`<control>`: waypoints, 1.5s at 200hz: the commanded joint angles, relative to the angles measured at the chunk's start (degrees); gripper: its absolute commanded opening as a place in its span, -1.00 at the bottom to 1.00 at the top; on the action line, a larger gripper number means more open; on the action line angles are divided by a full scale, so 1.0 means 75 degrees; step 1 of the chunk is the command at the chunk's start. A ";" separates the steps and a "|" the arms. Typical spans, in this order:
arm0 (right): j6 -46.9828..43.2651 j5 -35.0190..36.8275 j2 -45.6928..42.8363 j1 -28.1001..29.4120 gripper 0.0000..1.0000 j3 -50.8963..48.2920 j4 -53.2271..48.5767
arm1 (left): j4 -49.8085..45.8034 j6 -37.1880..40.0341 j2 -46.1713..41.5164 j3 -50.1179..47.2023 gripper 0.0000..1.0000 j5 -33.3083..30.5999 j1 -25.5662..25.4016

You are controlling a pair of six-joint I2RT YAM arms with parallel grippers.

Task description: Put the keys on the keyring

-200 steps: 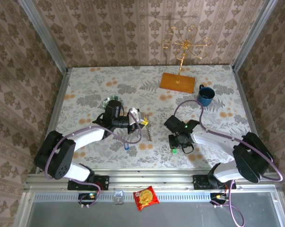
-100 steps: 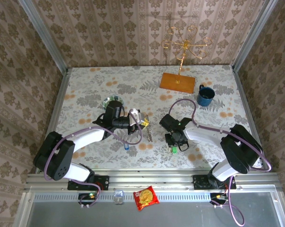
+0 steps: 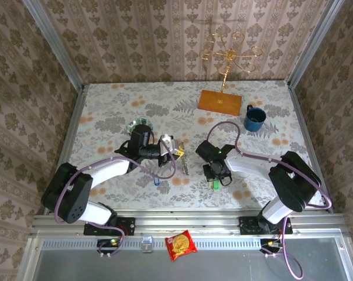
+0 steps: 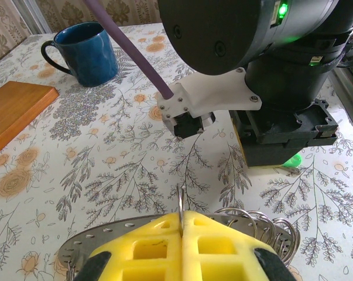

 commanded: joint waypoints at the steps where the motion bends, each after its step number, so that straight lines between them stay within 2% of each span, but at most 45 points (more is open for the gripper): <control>1: -0.0085 0.0278 0.0165 0.0051 -0.74 0.0264 -0.0321 | -0.0124 0.0193 -0.0130 0.0232 -1.00 0.0047 -0.0038; 33: -0.0157 0.0322 0.0218 0.0046 -0.69 0.0331 -0.0506 | -0.0132 0.0200 -0.0130 0.0239 -1.00 0.0034 -0.0038; 90: -0.0245 0.0328 0.0236 0.0048 -0.78 0.0373 -0.0637 | -0.0162 0.0212 -0.0118 0.0241 -1.00 0.0037 -0.0038; 128: -0.0268 0.0232 0.0322 0.0046 -0.70 0.0396 -0.0689 | -0.0170 0.0215 -0.0117 0.0248 -1.00 0.0022 -0.0038; 182: -0.0259 0.0255 0.0272 0.0040 -0.81 0.0369 -0.0698 | -0.0188 0.0231 -0.0118 0.0244 -1.00 0.0029 -0.0038; 223: -0.0299 0.0218 0.0156 0.0031 -0.71 0.0448 -0.0769 | -0.0218 0.0234 -0.0106 0.0267 -1.00 0.0011 -0.0038; 300: -0.0303 0.0243 0.0235 0.0023 -0.73 0.0467 -0.0875 | -0.0281 0.0262 -0.0105 0.0280 -1.00 0.0020 -0.0038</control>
